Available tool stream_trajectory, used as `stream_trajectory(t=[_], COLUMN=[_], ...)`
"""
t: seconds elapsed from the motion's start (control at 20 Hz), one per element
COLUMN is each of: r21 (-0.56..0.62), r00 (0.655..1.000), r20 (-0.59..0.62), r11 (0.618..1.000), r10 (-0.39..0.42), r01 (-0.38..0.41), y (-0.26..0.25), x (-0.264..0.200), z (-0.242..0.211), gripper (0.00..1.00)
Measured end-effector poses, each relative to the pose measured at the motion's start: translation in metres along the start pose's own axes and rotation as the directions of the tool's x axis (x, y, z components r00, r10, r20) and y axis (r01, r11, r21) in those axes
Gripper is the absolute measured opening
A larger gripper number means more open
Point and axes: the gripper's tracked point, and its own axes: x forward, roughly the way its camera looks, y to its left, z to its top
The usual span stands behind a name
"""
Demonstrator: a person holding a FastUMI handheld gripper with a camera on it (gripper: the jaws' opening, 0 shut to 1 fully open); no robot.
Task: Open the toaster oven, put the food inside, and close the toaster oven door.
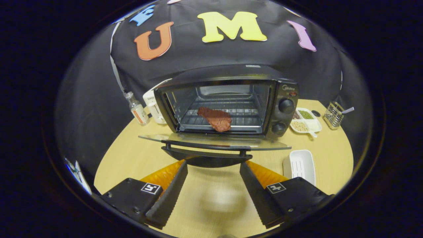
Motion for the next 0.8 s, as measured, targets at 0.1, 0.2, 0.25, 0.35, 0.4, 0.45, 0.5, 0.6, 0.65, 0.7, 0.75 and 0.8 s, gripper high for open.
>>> stream_trajectory(t=[0.1,0.2,0.25,0.35,0.4,0.45,0.5,0.6,0.65,0.7,0.75,0.8], r21=[0.001,0.008,0.008,-0.004,-0.009,-0.006,-0.011,-0.028,-0.028,-0.033,-0.033,-0.036], r00=[1.0,0.999,0.999,0.998,0.998,0.997,0.996,0.995,0.995,0.995,0.994,0.994], r20=[0.015,0.032,0.041,0.058,0.064,0.081,0.087,0.096,0.092,0.097,0.104,0.11], r11=[1.0,1.0,1.0,1.0,1.0,1.0,1.0,0.999,0.999,0.999,0.999,0.999], r10=[0.005,0.009,0.01,0.0,0.005,0.019,0.024,0.03,0.032,0.031,0.031,0.027], r01=[-0.005,-0.01,-0.01,0.0,-0.005,-0.019,-0.023,-0.027,-0.03,-0.028,-0.028,-0.023], y=[0.0,0.001,0.001,-0.002,-0.003,0.0,0.002,-0.001,-0.003,-0.005,-0.008,-0.012], x=[0.0,0.004,0.006,0.013,0.015,0.014,0.013,0.008,0.006,0.004,0.0,-0.005], z=[0.017,0.036,0.046,0.064,0.071,0.079,0.084,0.086,0.086,0.088,0.089,0.09], gripper=[1.0,1.0,1.0,1.0,1.0,1.0,1.0,1.0,1.0,1.0,1.0,1.0])
